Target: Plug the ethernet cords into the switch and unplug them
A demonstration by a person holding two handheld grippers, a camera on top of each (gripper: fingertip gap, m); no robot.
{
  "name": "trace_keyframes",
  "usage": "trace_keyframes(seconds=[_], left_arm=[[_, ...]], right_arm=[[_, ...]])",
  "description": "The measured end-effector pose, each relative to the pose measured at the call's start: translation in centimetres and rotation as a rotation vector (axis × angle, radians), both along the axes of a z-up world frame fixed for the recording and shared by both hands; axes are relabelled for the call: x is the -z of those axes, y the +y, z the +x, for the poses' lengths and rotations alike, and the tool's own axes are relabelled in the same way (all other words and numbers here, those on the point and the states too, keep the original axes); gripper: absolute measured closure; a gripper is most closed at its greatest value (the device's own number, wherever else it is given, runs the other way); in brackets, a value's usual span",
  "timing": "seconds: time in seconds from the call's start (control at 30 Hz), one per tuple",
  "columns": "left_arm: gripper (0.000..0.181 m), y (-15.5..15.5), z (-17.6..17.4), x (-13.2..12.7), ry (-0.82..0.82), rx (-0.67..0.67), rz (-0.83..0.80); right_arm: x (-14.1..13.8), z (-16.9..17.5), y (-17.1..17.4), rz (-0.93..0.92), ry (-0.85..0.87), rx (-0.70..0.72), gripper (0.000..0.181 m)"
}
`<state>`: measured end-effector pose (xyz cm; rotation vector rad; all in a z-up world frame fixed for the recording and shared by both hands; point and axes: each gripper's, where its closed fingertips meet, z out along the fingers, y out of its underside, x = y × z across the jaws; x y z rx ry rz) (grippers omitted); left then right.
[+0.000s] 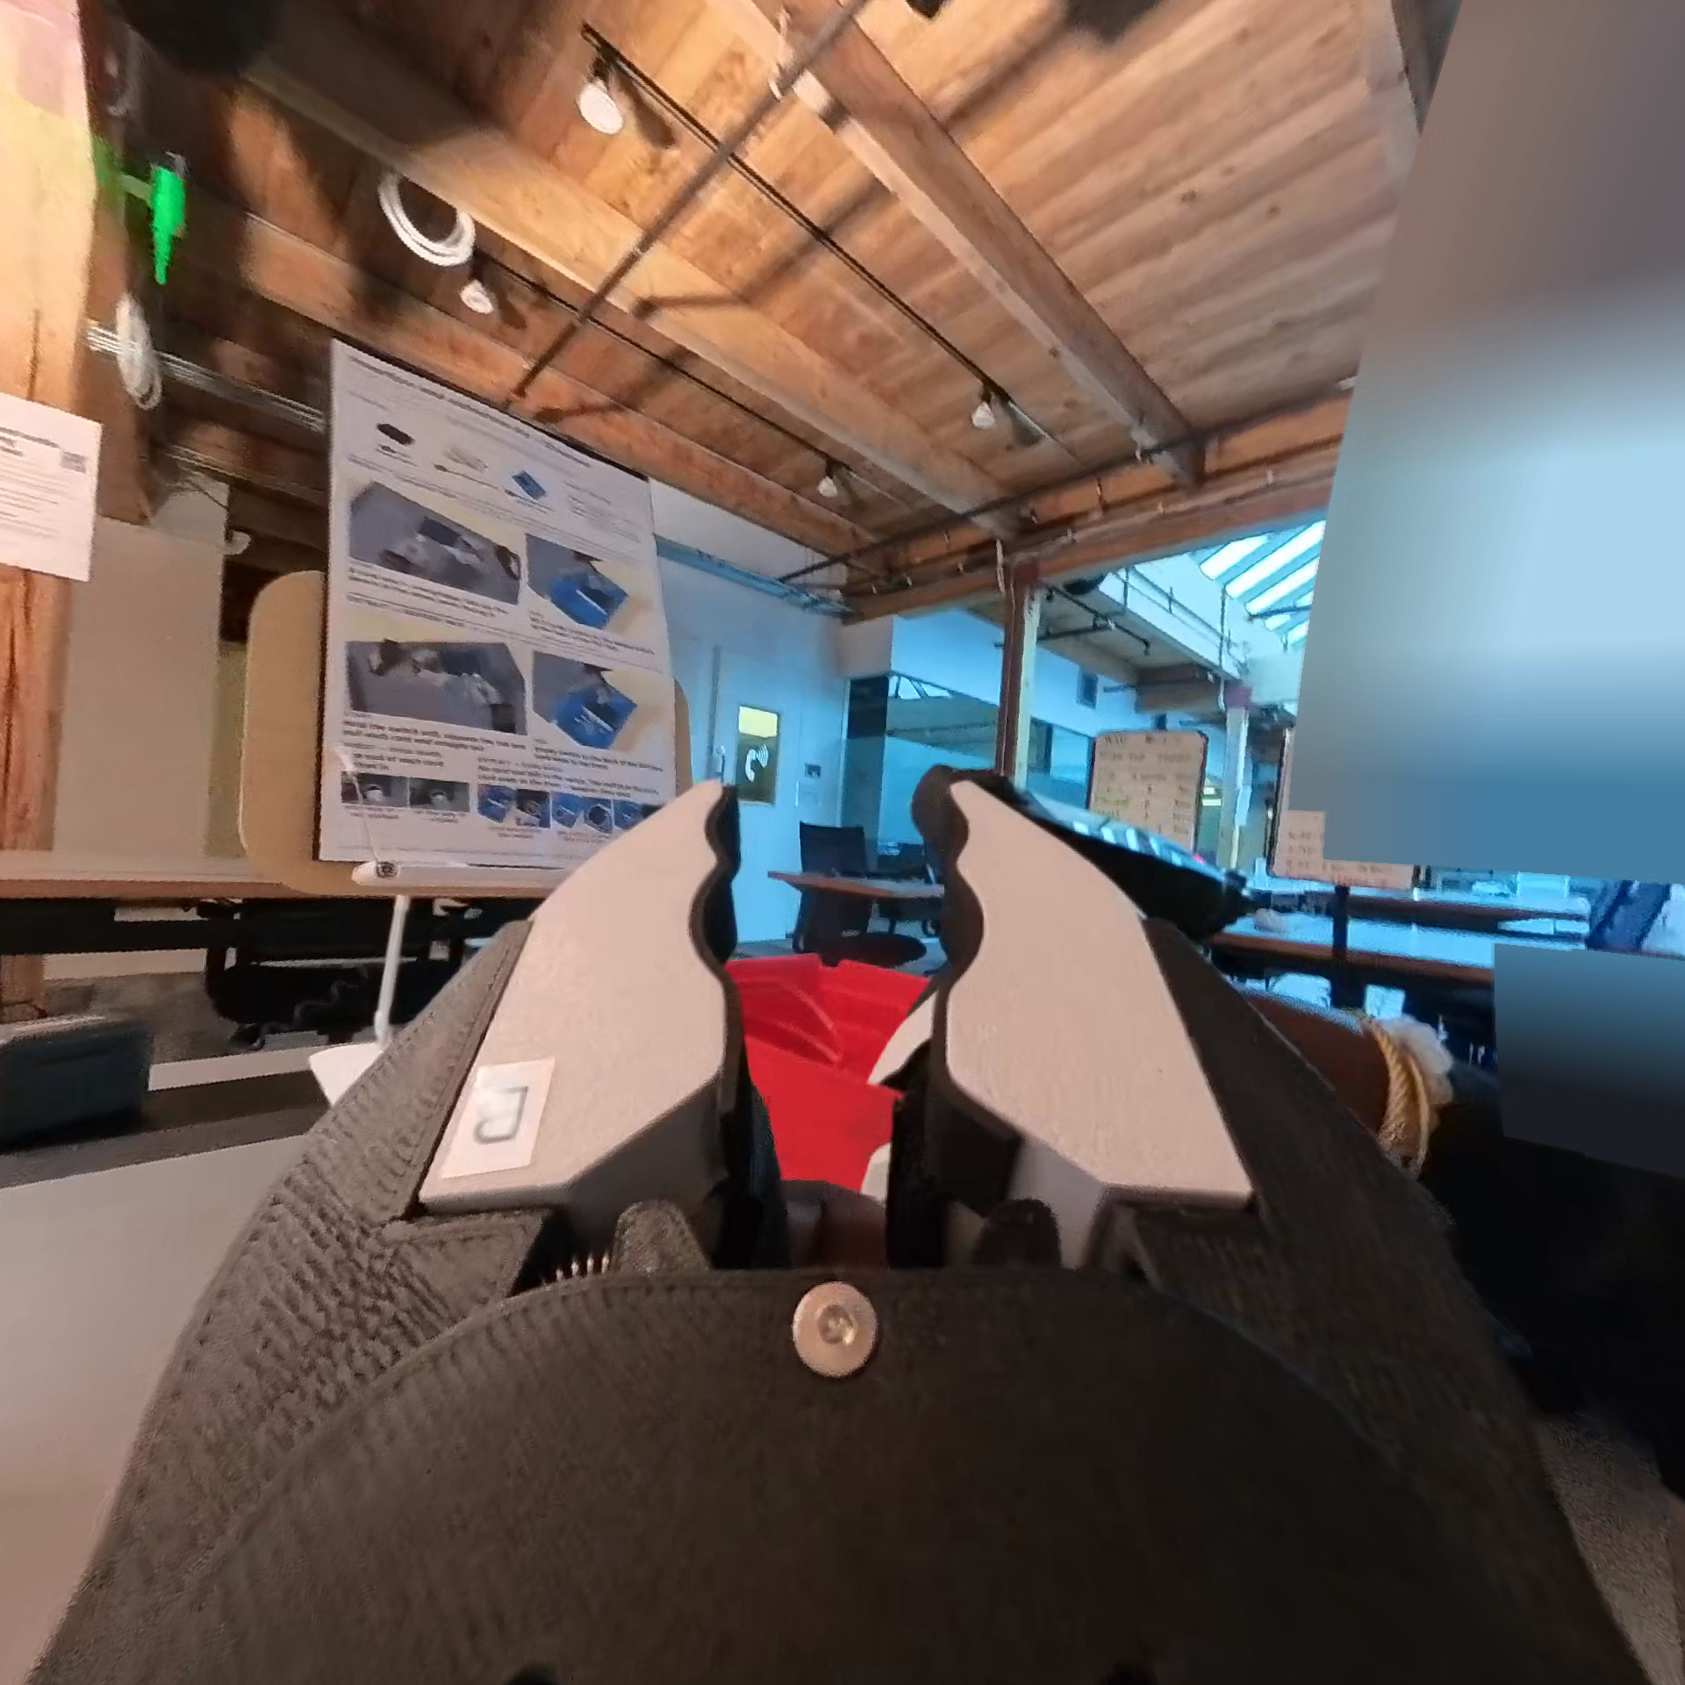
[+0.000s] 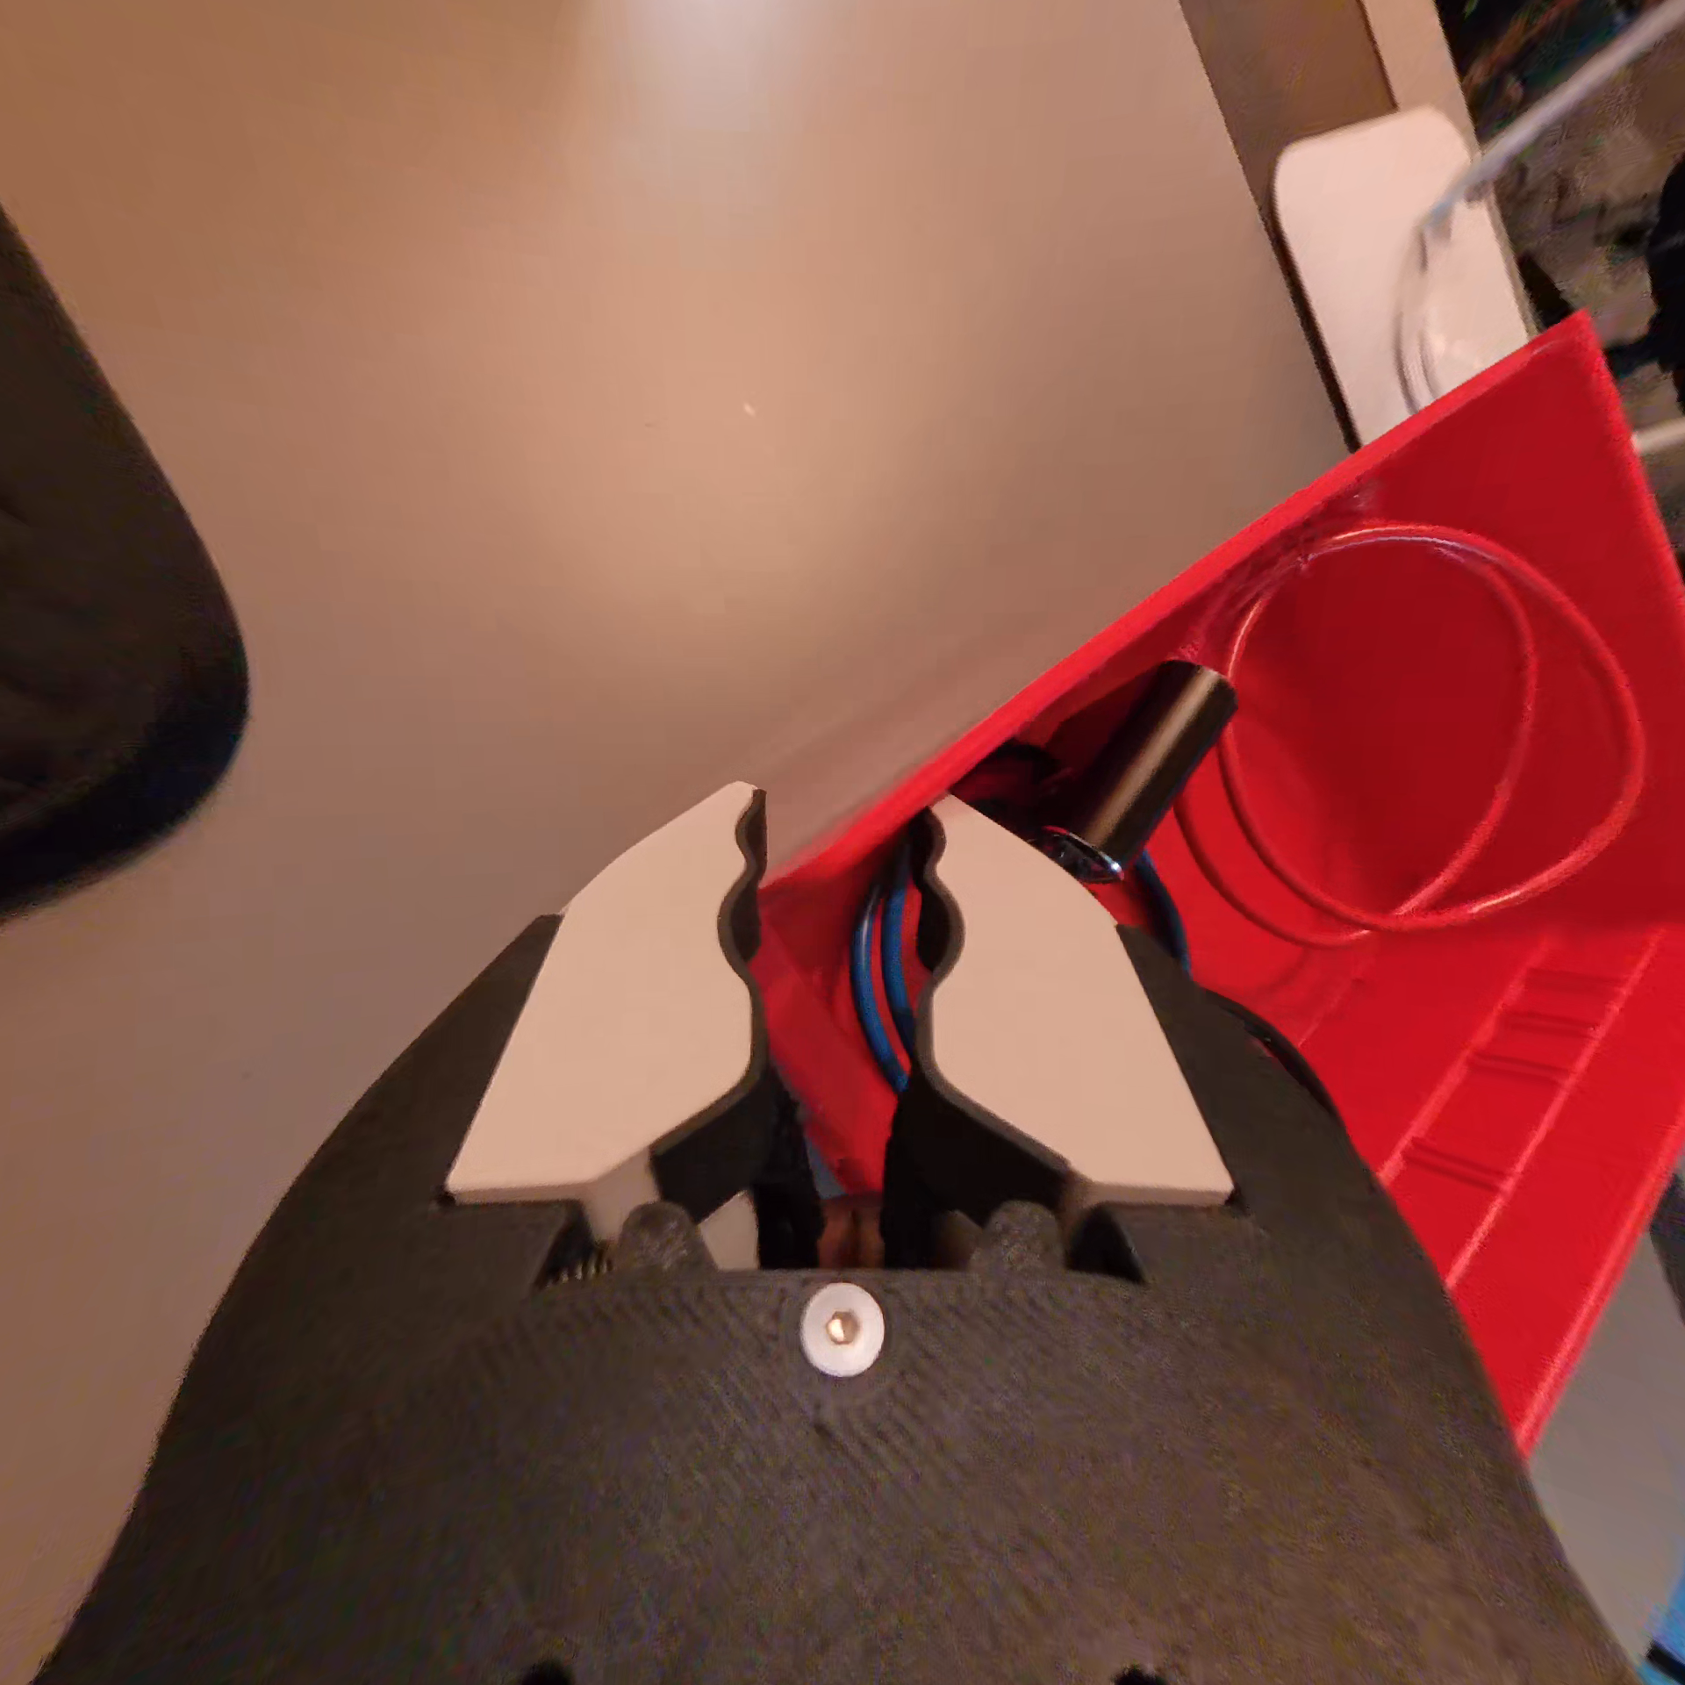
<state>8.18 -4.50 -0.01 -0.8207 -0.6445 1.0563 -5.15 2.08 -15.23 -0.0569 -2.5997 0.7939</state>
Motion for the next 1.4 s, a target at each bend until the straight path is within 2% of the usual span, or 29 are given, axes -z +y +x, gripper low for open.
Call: trace_keyframes(seconds=[0.27, 0.57, 0.87, 1.03, 1.13, 1.23, 1.33, 1.4], left_arm=[[0.143, -1.1, -0.1, 0.4, -0.048, 0.011, 0.067], [0.145, -3.6, 0.7, 0.1, -0.044, -0.025, 0.156], [0.147, -5.4, 1.7, -0.2, -0.019, -0.091, 0.185], [0.147, -6.7, 2.0, -0.2, -0.034, -0.123, 0.183], [0.147, -9.9, 4.1, -1.1, 0.007, -0.276, 0.169], [0.147, -15.6, 8.6, -1.7, 0.082, -0.535, 0.191], [0.140, -21.7, 13.3, -0.6, 0.061, -0.762, 0.234], [0.130, -24.4, 15.4, 0.6, -0.010, -0.826, 0.236]], right_arm=[[0.0, 2.8, -7.4, 0.020, 0.008, -0.149, 0.150], [-0.2, 4.6, -14.3, -0.098, -0.058, -0.248, 0.151], [-0.4, 4.9, -18.6, -0.240, -0.019, -0.351, 0.151], [-0.6, 5.5, -20.1, -0.333, -0.084, -0.382, 0.151], [-1.2, 6.0, -20.1, -0.433, -0.169, -0.352, 0.145], [-4.5, 7.5, -19.3, -0.651, -0.251, -0.357, 0.136], [-8.0, 10.7, -17.7, -0.869, -0.289, -0.428, 0.114], [-8.8, 13.2, -17.0, -0.985, -0.263, -0.485, 0.098]])
